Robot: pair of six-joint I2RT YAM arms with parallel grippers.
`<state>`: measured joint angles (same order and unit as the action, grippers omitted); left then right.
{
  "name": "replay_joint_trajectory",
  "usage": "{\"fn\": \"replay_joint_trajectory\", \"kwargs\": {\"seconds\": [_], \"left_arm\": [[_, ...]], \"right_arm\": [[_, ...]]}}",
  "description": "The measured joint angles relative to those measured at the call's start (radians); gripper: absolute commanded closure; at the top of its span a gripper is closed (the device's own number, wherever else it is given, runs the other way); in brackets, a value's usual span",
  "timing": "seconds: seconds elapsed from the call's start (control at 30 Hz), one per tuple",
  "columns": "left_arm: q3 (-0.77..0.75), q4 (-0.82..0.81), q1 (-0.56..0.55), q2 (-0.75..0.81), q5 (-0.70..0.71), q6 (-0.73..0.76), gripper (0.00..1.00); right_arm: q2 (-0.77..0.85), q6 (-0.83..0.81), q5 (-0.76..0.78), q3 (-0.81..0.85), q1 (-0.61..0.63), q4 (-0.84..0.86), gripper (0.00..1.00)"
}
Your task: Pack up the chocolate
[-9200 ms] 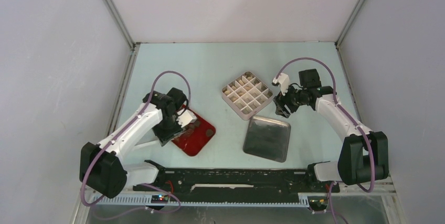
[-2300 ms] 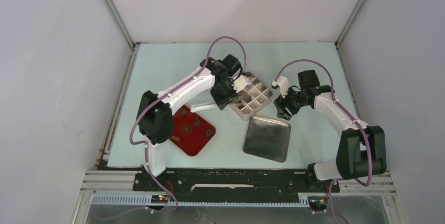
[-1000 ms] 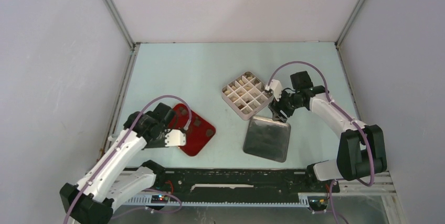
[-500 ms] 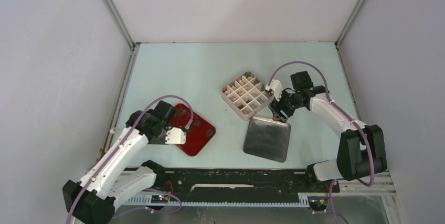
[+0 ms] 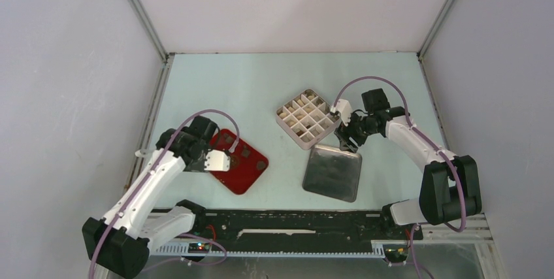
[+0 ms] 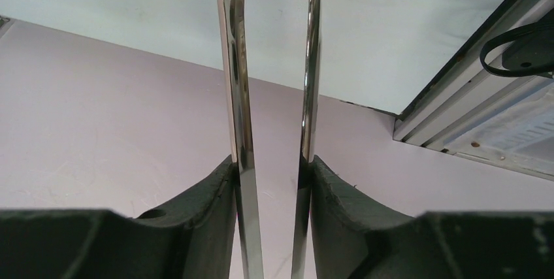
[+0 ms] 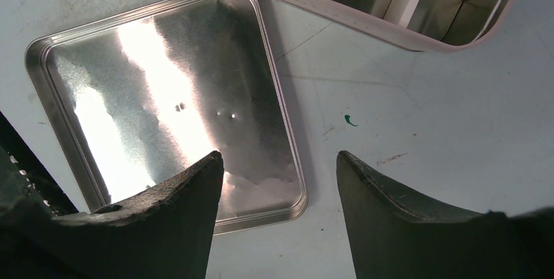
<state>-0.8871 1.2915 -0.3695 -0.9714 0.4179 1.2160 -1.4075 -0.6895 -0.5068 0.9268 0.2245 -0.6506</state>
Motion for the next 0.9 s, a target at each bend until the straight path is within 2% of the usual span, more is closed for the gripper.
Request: {"fn": "replay_joint_trajectory", "kwargs": {"seconds": [0.43,0.9], "left_arm": [[0.0,-0.049,0.002,-0.063,-0.021,0.016,0.54],[0.002,-0.033,0.002,-0.128,-0.04,0.017,0.54]], "right_arm": [[-0.006,0.0,0.001,0.0,-0.006,-0.001,0.33],[-0.017,0.0,0.01,0.0,-0.009,-0.003,0.33]]}}
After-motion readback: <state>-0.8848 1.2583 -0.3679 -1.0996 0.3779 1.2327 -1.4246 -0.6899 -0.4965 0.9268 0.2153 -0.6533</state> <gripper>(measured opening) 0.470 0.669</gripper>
